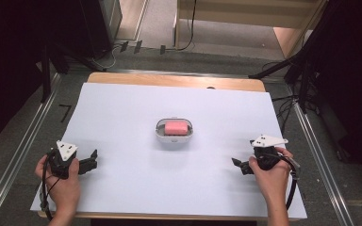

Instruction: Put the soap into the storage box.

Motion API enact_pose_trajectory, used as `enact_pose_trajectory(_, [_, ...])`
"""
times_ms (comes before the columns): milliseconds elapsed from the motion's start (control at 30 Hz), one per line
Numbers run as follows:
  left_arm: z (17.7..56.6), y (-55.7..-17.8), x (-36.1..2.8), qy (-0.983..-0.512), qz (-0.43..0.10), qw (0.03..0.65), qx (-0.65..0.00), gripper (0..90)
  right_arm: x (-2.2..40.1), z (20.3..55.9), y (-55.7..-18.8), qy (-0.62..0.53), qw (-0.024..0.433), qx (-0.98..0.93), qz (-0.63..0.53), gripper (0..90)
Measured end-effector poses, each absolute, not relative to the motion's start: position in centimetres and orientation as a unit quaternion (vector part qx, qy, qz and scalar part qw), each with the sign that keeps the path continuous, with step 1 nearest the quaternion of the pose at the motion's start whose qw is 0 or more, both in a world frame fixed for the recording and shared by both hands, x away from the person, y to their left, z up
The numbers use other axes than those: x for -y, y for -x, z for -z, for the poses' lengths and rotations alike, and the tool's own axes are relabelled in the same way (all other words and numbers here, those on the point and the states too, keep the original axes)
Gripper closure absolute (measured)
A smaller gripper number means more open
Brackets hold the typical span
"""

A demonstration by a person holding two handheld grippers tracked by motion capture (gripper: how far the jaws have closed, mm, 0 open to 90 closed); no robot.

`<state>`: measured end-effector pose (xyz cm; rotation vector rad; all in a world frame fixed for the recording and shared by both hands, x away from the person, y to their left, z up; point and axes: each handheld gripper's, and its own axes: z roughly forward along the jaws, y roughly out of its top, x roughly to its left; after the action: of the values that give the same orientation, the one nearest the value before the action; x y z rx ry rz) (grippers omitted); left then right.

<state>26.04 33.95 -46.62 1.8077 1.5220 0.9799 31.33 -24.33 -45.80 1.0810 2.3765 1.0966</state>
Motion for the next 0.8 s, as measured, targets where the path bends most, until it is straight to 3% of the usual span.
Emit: enact_pose_trajectory(800, [46.6, -26.0, -33.9, -0.677, -0.367, 0.286, -0.570, 3.5, 28.5, 47.3, -27.0, -0.427, 0.178, -0.794, -0.395, 0.1])
